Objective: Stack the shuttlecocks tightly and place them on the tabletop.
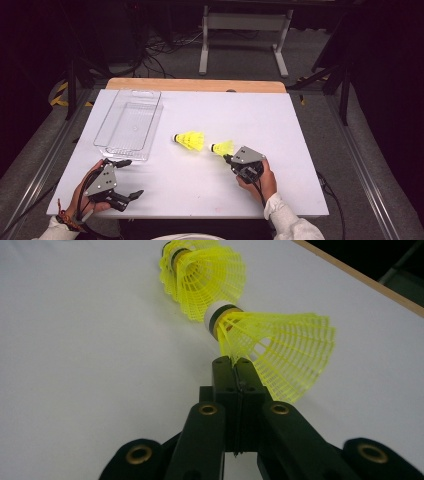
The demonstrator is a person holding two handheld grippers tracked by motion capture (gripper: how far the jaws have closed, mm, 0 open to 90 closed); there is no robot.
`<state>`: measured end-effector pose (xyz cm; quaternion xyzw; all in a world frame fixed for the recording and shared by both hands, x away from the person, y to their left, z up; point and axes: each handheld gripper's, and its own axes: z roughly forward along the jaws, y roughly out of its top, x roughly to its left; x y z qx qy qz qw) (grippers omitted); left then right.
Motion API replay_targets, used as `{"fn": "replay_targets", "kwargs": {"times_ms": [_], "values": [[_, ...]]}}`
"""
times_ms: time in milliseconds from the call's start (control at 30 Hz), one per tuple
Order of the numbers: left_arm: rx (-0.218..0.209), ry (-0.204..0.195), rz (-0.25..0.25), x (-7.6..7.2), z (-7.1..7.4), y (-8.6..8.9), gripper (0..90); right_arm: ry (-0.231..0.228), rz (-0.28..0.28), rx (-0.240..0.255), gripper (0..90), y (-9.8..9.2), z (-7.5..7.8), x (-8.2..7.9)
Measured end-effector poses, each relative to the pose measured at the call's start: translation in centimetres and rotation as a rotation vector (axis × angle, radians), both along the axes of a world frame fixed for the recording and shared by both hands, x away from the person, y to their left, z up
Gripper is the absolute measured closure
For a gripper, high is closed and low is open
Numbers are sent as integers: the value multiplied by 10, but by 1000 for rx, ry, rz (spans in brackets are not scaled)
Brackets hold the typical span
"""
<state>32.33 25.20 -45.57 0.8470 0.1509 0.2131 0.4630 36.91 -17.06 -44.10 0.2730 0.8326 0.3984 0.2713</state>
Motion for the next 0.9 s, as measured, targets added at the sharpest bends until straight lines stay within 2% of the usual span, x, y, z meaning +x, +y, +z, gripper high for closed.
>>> {"fn": "replay_targets", "kwargs": {"times_ms": [300, 900], "values": [[-1, 3, -2, 0, -1, 0, 30, -5, 30, -6, 900, 15, 0, 10], [4, 6, -7, 0, -1, 0, 30, -2, 39, 13, 900, 34, -2, 27]]}}
